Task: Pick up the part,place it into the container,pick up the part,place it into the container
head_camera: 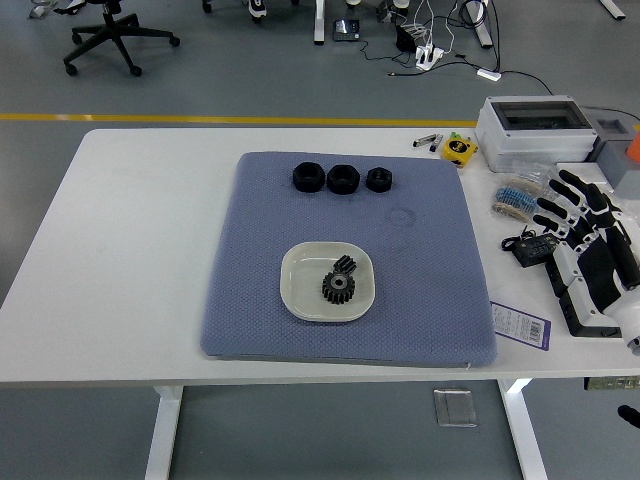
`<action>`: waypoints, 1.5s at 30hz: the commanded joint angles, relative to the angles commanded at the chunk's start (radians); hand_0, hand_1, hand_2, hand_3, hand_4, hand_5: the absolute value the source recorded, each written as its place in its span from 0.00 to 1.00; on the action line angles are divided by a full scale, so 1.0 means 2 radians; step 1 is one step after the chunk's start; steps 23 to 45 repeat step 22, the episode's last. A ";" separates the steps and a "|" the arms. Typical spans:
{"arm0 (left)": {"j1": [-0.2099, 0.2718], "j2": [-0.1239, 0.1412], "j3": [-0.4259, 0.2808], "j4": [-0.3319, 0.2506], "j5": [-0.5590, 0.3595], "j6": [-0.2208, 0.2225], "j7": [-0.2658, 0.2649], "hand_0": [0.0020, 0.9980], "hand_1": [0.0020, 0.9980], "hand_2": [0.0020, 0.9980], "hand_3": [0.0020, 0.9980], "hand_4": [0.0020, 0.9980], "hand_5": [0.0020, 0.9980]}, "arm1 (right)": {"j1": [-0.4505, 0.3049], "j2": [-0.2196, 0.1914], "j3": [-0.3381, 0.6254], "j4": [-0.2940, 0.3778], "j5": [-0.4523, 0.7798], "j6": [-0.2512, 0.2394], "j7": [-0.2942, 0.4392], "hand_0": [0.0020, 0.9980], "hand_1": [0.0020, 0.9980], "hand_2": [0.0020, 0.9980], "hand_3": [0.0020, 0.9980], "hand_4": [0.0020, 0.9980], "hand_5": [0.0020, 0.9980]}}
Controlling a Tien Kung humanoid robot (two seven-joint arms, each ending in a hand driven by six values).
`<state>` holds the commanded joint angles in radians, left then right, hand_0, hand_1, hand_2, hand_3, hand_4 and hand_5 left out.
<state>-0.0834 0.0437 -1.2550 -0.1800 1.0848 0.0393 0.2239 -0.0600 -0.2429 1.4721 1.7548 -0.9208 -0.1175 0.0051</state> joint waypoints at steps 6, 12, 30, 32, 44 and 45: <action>-0.003 0.000 0.007 0.000 -0.008 0.000 0.000 0.89 0.86 0.86 0.58 0.51 0.71 | -0.006 0.008 0.022 0.003 0.003 0.007 -0.012 0.73 0.75 0.80 0.83 1.00 0.81; -0.011 -0.002 0.019 0.000 -0.031 0.001 -0.005 0.89 0.86 0.86 0.58 0.51 0.72 | -0.014 0.012 0.052 0.012 -0.002 0.016 -0.022 0.72 0.74 0.78 0.81 1.00 0.81; -0.018 -0.007 0.033 0.000 -0.058 0.004 -0.012 0.89 0.86 0.86 0.58 0.51 0.73 | 0.006 0.005 0.060 0.012 0.061 0.018 -0.044 0.71 0.72 0.78 0.83 1.00 0.81; -0.018 -0.007 0.033 0.000 -0.058 0.004 -0.012 0.89 0.86 0.86 0.58 0.51 0.73 | 0.006 0.005 0.060 0.012 0.061 0.018 -0.044 0.71 0.72 0.78 0.83 1.00 0.81; -0.018 -0.007 0.033 0.000 -0.058 0.004 -0.012 0.89 0.86 0.86 0.58 0.51 0.73 | 0.006 0.005 0.060 0.012 0.061 0.018 -0.044 0.71 0.72 0.78 0.83 1.00 0.81; -0.018 -0.007 0.033 0.000 -0.058 0.004 -0.012 0.89 0.86 0.86 0.58 0.51 0.73 | 0.006 0.005 0.060 0.012 0.061 0.018 -0.044 0.71 0.72 0.78 0.83 1.00 0.81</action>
